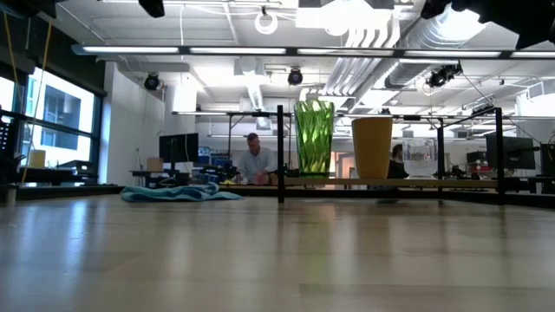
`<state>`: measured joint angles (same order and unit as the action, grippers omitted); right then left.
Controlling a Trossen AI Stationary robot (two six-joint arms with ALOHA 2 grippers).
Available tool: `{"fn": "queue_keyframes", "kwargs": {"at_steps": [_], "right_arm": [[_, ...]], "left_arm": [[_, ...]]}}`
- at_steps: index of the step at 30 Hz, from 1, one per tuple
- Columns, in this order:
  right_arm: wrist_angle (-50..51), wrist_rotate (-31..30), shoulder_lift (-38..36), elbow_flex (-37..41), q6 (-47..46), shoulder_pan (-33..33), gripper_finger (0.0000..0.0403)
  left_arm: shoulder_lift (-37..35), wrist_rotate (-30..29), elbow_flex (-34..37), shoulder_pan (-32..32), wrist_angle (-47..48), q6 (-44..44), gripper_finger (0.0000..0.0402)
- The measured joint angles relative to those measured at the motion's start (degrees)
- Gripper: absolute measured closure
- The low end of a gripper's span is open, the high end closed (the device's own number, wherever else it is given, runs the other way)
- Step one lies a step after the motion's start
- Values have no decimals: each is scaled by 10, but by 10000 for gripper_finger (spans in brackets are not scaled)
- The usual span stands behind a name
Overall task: Stack small to large cups/mugs on shelf
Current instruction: Return to Home Position
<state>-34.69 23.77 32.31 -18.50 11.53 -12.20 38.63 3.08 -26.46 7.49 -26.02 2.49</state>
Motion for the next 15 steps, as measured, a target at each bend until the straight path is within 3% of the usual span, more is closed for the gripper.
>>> {"fn": "queue_keyframes", "kwargs": {"at_steps": [5, 15], "right_arm": [[-3, 0, -1, 32, 3, 0, 338], [-56, -9, -2, 74, -5, 0, 338]], "left_arm": [[-1, 5, 32, 0, -34, 7, 293], [-109, -54, 219, 0, -252, 14, 293]]}}
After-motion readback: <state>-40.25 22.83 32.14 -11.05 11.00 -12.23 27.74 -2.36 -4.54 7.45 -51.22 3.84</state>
